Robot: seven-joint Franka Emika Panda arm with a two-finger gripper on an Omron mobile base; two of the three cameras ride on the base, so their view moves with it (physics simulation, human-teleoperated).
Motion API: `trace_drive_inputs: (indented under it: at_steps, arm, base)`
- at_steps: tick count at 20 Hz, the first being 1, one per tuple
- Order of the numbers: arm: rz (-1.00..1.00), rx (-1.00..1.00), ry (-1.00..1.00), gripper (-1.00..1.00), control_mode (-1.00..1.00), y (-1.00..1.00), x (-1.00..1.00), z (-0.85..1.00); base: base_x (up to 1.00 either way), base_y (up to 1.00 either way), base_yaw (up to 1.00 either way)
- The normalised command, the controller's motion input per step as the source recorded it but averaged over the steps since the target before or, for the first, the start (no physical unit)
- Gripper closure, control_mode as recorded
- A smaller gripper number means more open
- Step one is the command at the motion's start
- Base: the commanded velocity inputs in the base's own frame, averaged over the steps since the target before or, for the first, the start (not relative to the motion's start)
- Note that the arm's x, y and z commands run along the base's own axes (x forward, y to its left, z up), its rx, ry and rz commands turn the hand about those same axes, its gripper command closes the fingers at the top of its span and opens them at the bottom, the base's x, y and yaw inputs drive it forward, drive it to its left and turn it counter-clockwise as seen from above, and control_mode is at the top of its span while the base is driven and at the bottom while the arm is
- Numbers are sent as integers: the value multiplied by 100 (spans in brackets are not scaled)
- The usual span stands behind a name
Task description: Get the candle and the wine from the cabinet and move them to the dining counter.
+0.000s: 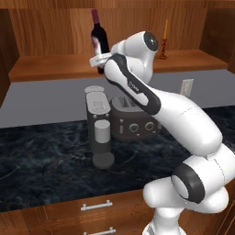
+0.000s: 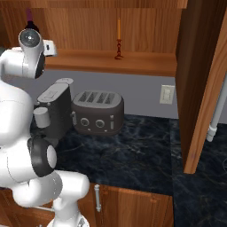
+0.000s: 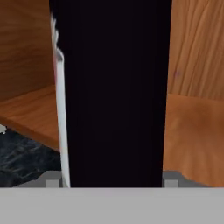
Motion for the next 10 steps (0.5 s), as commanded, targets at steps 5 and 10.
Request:
trace_drive_inputs:
  at_steps: [5, 10]
  arm:
    - [0, 0, -5, 100, -100, -12, -62, 1]
    - [0, 0, 0, 100, -100, -19, -56, 7]
  base:
    - [0, 0, 0]
    - [0, 0, 0]
